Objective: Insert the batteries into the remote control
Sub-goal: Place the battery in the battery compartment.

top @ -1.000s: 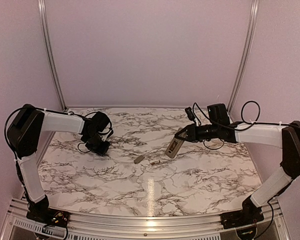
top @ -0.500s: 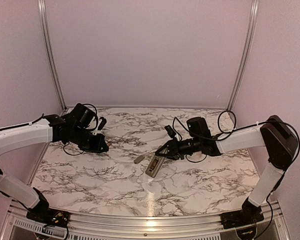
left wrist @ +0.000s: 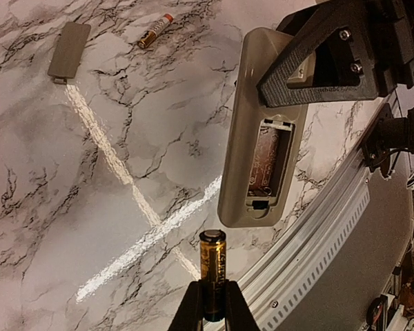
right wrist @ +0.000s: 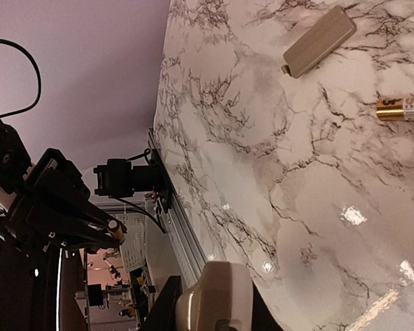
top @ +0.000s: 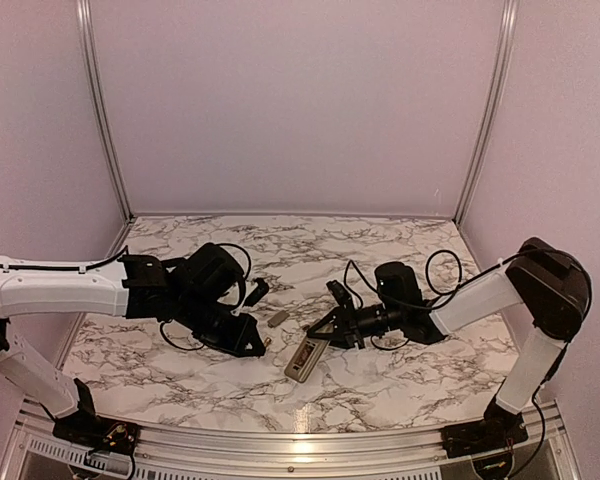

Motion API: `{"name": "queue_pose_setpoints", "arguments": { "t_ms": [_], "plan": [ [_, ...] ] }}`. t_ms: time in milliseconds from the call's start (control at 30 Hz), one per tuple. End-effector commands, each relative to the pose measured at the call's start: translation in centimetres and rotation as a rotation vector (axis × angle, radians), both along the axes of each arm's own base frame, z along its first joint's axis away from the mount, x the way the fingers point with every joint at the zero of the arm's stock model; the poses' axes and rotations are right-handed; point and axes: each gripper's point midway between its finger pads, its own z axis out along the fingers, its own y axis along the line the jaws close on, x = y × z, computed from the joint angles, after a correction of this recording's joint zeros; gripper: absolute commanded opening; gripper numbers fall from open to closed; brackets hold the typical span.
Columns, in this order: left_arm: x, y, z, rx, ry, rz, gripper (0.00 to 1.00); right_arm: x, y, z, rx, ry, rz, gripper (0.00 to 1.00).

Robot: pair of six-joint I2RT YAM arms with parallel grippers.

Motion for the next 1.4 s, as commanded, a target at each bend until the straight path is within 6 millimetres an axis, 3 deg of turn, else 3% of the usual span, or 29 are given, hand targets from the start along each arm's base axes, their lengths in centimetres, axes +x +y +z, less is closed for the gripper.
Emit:
{"name": "queue_pose_setpoints", "arguments": {
  "t_ms": [0, 133, 300, 700, 1100, 1367],
  "plan": [
    [-1.1, -3.0, -0.8, -0.007, 0.054, -0.041, 0.0, -0.4, 0.6, 0.9, 0.065, -0.01, 0.0, 0.0],
    [-1.5, -4.9, -1.0, -0.035, 0.099, -0.041, 0.0, -1.5, 1.1, 0.5, 0.083, 0.036, 0.008, 0.0],
    [-2.2, -5.8, -1.2, -0.013, 0.116, -0.074, 0.0, -2.5, 1.5, -0.2, 0.112, 0.069, 0.009, 0.0],
    [-3.3, -5.8, -3.7, 0.091, 0.177, -0.131, 0.0, -2.4, 1.5, -0.4, 0.178, 0.085, -0.017, 0.0],
    [-2.6, -5.5, -5.2, 0.189, 0.196, -0.09, 0.0, -2.3, 1.5, -0.2, 0.178, 0.081, -0.018, 0.0],
    [-1.5, -5.3, -5.1, 0.222, 0.167, -0.041, 0.15, -2.4, 1.5, -0.1, 0.18, 0.089, -0.014, 0.0]
  ]
}}
